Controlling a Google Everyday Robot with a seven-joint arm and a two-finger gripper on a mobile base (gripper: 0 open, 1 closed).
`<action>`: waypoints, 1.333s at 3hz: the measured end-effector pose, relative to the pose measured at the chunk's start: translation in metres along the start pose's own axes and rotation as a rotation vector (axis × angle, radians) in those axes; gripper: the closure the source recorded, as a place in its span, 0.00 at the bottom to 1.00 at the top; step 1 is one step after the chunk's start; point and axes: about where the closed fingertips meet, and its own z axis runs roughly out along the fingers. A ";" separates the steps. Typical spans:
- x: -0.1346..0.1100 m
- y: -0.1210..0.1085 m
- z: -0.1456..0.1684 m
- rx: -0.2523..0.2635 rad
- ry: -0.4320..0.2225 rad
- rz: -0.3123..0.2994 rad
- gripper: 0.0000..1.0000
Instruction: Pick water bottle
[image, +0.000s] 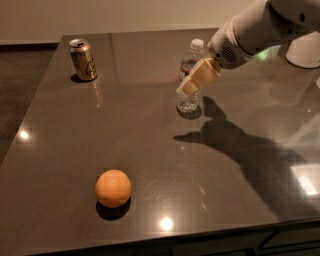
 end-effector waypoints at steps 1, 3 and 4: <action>-0.007 -0.007 0.009 0.012 -0.039 0.021 0.00; -0.002 -0.024 0.017 0.032 -0.056 0.048 0.13; 0.001 -0.028 0.017 0.033 -0.062 0.053 0.37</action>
Offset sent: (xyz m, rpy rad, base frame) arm 0.0372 -0.0081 -0.0079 0.0741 -0.0364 -0.0711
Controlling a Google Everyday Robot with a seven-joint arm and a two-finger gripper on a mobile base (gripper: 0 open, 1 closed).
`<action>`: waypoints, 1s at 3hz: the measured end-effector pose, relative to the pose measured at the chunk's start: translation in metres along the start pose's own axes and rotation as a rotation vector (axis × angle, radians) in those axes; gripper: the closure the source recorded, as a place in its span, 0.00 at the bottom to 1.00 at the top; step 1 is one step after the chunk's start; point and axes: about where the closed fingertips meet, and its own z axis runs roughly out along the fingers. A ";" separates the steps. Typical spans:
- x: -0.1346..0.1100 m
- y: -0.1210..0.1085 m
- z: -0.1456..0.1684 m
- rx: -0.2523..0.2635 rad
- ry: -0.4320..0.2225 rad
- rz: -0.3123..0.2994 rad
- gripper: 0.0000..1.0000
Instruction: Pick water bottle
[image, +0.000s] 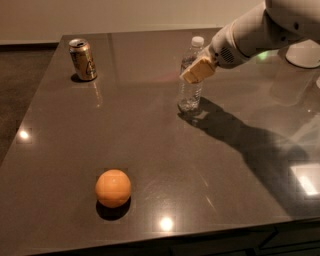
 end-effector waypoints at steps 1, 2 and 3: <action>-0.003 0.000 -0.007 -0.005 -0.018 -0.006 0.61; -0.009 0.005 -0.023 -0.018 -0.033 -0.023 0.84; -0.011 0.009 -0.037 -0.030 -0.026 -0.039 1.00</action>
Offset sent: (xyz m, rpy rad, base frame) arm -0.0269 -0.0099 0.0401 0.0280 -0.0298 0.0606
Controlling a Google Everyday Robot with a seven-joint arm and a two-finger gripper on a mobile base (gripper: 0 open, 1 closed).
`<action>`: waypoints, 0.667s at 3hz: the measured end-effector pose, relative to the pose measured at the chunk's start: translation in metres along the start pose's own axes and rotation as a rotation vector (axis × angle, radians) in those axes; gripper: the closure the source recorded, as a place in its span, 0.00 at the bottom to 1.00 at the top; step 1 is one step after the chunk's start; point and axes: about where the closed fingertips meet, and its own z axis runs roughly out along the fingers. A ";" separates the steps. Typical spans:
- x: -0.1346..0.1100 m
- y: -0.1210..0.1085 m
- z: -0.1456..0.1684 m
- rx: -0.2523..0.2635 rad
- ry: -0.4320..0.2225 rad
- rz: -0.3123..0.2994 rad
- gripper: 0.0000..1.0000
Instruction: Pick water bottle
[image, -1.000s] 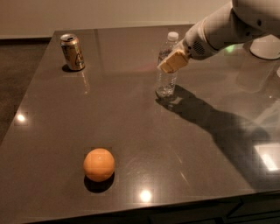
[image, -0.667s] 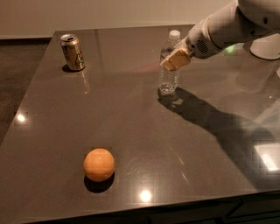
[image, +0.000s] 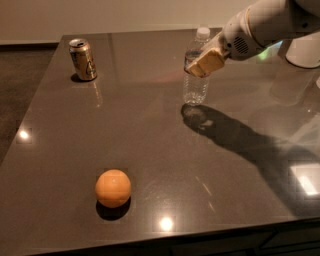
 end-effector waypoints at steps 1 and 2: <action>-0.003 0.002 -0.015 -0.006 -0.004 -0.016 1.00; -0.013 0.009 -0.039 -0.011 -0.018 -0.056 1.00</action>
Offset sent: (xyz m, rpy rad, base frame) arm -0.0414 -0.0184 0.0595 -0.0168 -0.0640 0.0815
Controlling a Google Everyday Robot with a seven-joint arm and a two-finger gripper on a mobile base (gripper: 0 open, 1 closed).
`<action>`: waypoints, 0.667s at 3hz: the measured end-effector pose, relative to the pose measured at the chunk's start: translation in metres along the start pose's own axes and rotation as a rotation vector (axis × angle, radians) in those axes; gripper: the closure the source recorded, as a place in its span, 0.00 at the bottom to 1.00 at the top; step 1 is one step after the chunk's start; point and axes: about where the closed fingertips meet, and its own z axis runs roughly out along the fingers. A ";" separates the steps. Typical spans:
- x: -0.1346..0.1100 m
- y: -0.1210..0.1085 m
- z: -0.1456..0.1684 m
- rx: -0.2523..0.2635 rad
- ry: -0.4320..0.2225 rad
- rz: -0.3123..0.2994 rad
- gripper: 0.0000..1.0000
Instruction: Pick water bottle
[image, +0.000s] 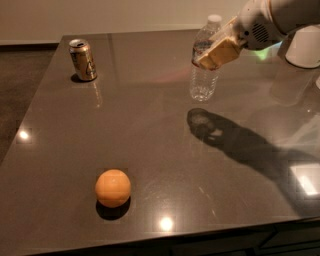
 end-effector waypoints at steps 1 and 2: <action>-0.016 0.006 -0.017 -0.008 -0.016 -0.048 1.00; -0.036 0.014 -0.030 -0.042 -0.020 -0.121 1.00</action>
Offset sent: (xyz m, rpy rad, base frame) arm -0.0191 0.0081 0.0463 -0.0315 -0.0568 0.1126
